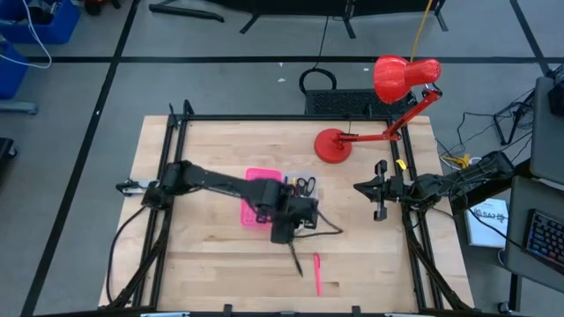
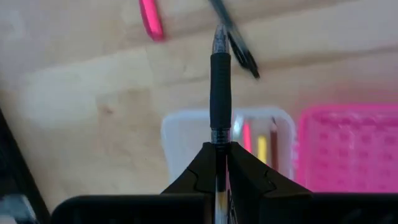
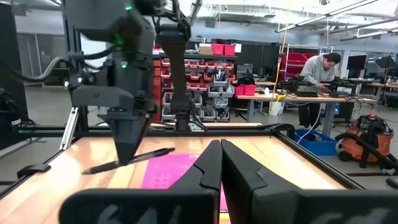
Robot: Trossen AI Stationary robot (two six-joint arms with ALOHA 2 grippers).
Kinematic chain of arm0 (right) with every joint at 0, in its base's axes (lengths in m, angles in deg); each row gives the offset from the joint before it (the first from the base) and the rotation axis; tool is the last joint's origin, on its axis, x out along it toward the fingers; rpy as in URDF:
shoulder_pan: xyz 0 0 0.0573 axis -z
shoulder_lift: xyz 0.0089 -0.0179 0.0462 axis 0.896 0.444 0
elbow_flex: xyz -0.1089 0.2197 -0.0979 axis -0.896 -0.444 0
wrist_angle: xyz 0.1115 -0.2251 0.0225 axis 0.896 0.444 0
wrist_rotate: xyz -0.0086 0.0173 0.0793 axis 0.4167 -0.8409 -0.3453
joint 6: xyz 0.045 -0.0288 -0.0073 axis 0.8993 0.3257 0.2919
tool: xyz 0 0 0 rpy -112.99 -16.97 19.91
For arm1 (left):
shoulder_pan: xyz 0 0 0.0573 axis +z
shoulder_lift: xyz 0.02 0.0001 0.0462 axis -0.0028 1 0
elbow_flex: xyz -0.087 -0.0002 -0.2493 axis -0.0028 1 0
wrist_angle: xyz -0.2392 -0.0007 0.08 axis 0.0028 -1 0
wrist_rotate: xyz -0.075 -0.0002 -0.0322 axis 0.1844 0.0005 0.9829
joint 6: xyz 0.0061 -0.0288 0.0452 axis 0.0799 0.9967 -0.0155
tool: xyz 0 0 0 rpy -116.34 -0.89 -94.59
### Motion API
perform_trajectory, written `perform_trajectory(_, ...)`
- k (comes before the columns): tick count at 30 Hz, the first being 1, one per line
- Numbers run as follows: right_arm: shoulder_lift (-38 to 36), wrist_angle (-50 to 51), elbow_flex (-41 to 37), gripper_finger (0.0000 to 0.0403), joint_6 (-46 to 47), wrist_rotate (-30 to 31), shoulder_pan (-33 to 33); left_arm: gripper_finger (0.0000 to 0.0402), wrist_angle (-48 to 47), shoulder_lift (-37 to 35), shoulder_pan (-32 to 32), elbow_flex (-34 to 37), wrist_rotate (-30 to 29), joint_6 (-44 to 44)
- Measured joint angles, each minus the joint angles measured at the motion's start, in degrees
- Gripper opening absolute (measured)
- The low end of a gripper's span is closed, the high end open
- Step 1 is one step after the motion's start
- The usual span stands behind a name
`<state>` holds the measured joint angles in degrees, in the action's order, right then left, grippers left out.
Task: Pick & place school supplies into a supply box
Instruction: Put the left black pen into the pink supply box
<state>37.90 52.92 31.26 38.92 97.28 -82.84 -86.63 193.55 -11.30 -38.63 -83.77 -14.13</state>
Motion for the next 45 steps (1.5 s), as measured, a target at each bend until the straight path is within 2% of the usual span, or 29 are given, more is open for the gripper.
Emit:
perform_trajectory(5,0.00,0.07,0.00,0.0000,-0.10,0.01,-0.01,0.0027,2.86,-0.13,6.30,1.06,7.84,-6.88)
perform_trajectory(9,0.00,0.04,0.00,0.0000,-1.48,0.01,-0.02,0.0027,5.45,-0.13,11.69,2.32,17.40,-9.54)
perform_trajectory(11,0.00,-0.40,0.00,0.0000,-3.03,0.01,-0.01,0.0027,6.88,-0.26,13.56,3.95,19.29,-11.19)
perform_trajectory(20,0.02,-0.85,0.00,0.0000,-4.57,0.01,0.00,0.0027,15.61,-0.04,18.17,16.38,19.74,-15.58)
perform_trajectory(23,0.02,-0.85,-0.01,0.0000,-4.37,0.01,-0.01,0.0027,17.54,-0.08,19.24,18.42,19.97,-16.31)
perform_trajectory(32,0.01,-0.83,0.00,0.0000,-4.11,0.00,-0.02,0.0027,18.65,-0.15,19.58,22.33,22.63,-16.13)
perform_trajectory(41,0.02,-0.81,0.00,0.0000,-2.95,-0.01,0.00,0.0029,20.52,-0.13,19.48,23.69,20.93,-15.13)
perform_trajectory(45,0.02,-0.81,0.00,0.0000,-2.29,-0.01,0.00,0.0073,21.71,-0.13,19.21,23.69,19.28,-11.12)
